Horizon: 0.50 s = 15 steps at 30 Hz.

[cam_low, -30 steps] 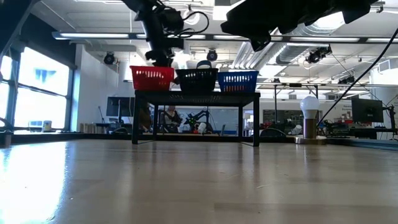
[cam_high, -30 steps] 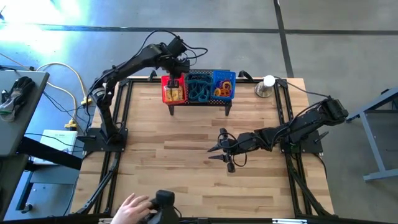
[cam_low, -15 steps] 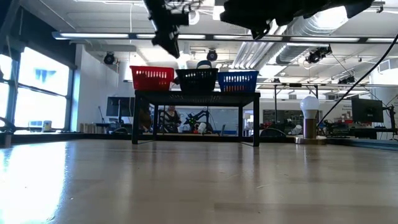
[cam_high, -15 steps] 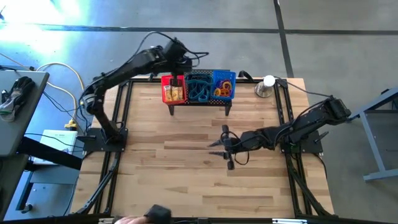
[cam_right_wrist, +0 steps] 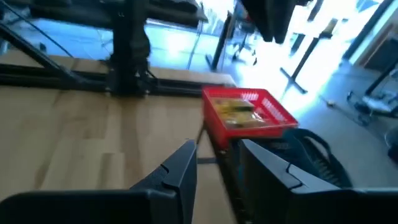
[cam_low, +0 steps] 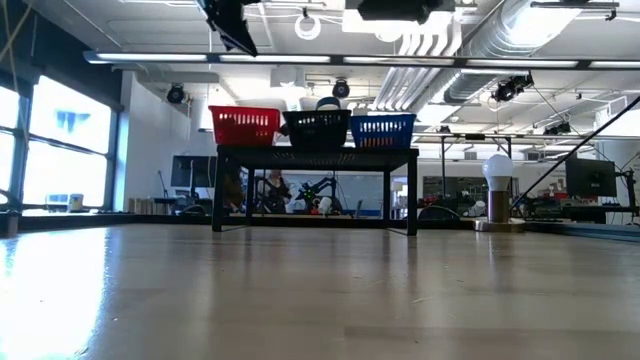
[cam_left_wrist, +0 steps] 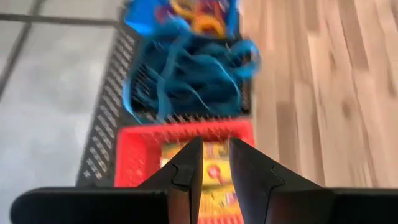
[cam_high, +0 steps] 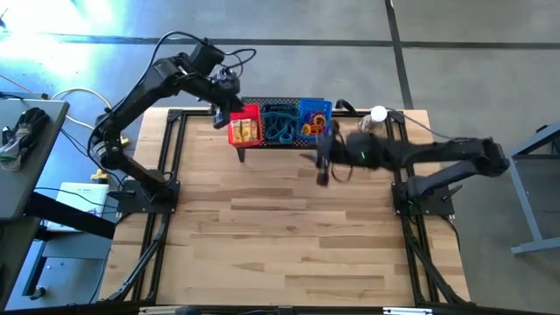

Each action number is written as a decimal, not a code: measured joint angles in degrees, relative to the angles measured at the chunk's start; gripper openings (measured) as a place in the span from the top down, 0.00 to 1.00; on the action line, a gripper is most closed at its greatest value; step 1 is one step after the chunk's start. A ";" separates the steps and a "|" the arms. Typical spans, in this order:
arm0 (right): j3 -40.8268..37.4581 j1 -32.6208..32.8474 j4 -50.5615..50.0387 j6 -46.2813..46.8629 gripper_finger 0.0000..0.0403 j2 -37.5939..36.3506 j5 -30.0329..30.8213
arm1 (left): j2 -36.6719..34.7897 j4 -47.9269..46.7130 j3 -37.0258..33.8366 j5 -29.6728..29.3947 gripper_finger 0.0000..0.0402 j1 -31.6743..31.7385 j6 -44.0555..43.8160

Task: Pick & Place Office Desk Supplies
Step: Adjust the blue rubber band in the black bin on the shelf

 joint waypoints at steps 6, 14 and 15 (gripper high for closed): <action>11.96 -14.38 -13.60 -1.20 0.72 3.33 -15.31 | 0.19 6.66 -0.56 -6.13 0.82 0.65 -12.21; 18.96 -24.83 -18.22 -9.69 0.72 12.28 -31.77 | -0.09 3.70 -1.34 -13.84 0.82 -5.43 -18.85; 19.08 -25.45 -18.52 -11.31 0.72 13.69 -32.78 | -0.09 3.72 -1.55 -16.07 0.82 -6.20 -18.84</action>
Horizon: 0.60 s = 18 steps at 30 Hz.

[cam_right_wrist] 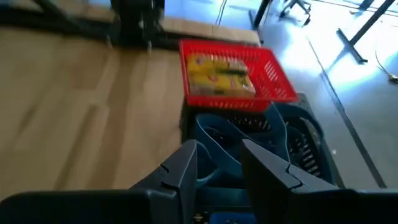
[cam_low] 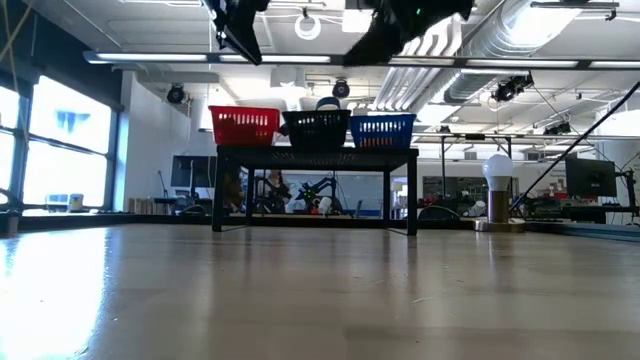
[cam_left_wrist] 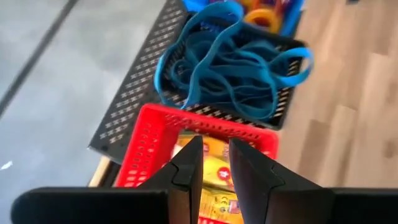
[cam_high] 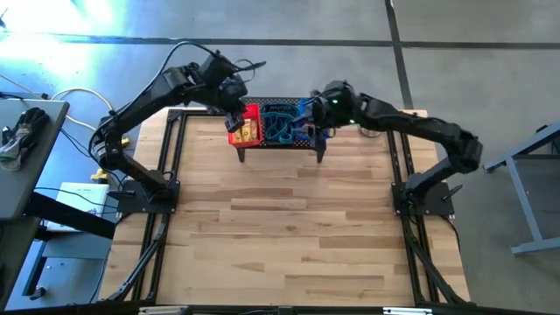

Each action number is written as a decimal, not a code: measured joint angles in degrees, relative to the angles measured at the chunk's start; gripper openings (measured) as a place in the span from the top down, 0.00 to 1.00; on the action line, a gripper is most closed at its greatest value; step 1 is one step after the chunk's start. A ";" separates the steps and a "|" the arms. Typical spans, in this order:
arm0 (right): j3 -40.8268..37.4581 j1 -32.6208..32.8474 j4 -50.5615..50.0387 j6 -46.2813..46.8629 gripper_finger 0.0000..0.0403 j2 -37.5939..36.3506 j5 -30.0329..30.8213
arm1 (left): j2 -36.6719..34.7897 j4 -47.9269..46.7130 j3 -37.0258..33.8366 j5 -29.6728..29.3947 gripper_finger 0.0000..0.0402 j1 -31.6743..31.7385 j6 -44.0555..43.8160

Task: Pick & Place Office Desk Supplies
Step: Adjust the blue rubber band in the black bin on the shelf

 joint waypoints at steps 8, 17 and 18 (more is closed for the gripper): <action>3.98 -0.73 -0.11 -6.64 0.72 9.84 8.02 | -1.86 -0.04 -0.09 -6.06 0.82 -3.85 -6.00; 11.46 -0.74 -5.22 -7.48 0.72 15.73 15.10 | -8.06 0.06 -4.51 -10.26 0.82 -11.63 -10.28; 11.50 -0.75 -5.28 -7.50 0.72 16.09 14.89 | -9.13 0.42 -5.98 -12.15 0.82 -12.43 -10.81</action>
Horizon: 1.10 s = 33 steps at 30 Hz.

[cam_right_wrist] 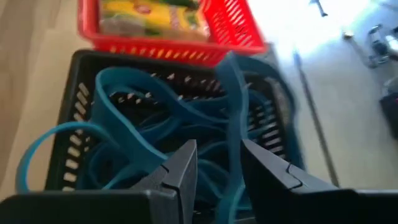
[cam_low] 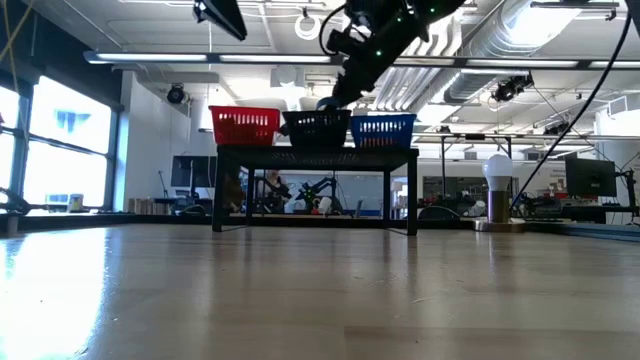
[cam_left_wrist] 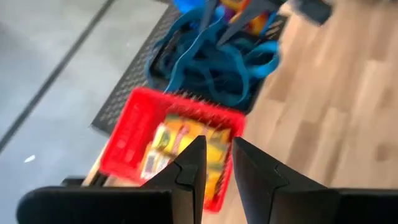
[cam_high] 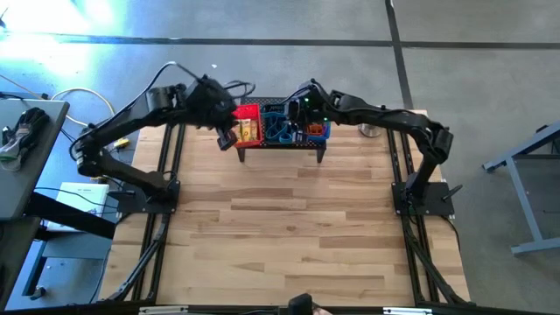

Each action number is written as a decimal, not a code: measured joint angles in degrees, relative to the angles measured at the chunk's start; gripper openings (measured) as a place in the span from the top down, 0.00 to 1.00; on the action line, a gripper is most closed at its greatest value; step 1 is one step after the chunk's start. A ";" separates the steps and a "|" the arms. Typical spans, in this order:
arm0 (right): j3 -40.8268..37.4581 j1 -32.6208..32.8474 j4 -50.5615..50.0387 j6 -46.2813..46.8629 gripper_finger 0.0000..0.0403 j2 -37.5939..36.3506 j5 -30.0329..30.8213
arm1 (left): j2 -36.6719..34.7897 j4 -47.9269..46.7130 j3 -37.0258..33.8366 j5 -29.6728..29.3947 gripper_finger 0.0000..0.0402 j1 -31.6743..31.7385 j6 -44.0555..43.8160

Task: Pick & Place Office Desk Supplies
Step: Adjust the blue rubber band in the black bin on the shelf

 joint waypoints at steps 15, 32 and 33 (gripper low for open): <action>-0.01 -0.98 0.08 -0.38 0.72 1.00 1.98 | -16.01 15.12 -22.19 -5.72 0.82 -10.09 -6.67; -0.01 -1.46 -3.51 0.08 0.74 1.00 0.59 | -18.02 18.38 -28.55 -11.86 0.82 -16.56 -8.10; -0.01 -1.41 -3.51 -0.18 0.75 1.00 0.58 | -18.02 18.38 -28.55 -11.86 0.82 -16.68 -7.72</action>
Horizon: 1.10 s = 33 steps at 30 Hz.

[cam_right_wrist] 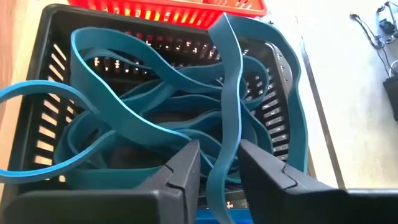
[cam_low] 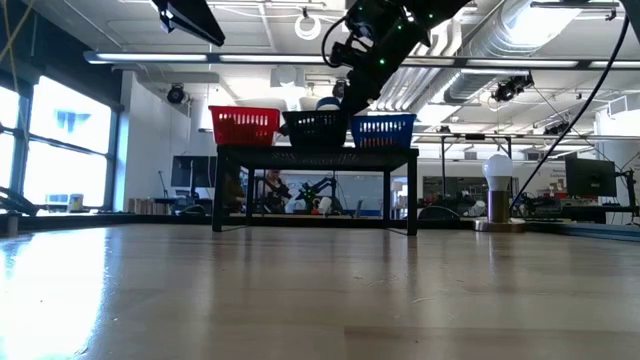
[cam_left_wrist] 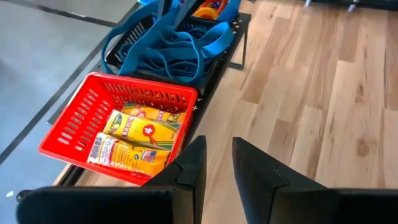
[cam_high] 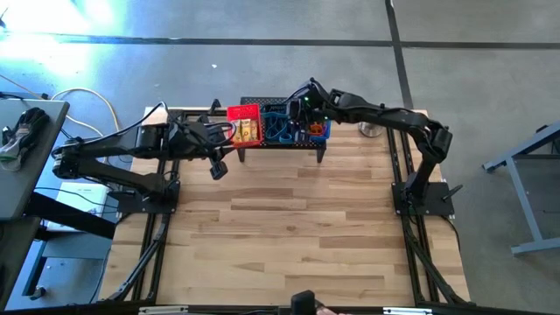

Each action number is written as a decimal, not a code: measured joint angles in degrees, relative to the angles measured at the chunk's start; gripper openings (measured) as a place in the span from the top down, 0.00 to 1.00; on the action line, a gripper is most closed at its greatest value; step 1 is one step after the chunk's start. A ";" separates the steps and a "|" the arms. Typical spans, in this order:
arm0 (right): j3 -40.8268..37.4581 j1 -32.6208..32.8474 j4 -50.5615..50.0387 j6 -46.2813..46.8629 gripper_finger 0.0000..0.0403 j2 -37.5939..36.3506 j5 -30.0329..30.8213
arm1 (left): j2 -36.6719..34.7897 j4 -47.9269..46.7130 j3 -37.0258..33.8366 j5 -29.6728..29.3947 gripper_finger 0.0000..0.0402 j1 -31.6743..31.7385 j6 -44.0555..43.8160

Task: Pick & Place Office Desk Supplies
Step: Adjust the blue rubber band in the black bin on the shelf

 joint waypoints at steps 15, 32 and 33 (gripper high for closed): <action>-0.04 3.50 3.05 -7.37 0.99 0.81 9.00 | 0.02 -0.20 0.00 0.04 0.82 -3.64 0.11; -0.04 9.37 12.05 -14.74 0.99 0.76 37.31 | 0.02 -0.37 -0.28 0.09 0.82 -4.03 -0.28; -0.04 9.35 12.06 -14.90 0.99 0.76 38.03 | 0.02 -0.41 -0.41 0.09 0.82 -4.03 -0.32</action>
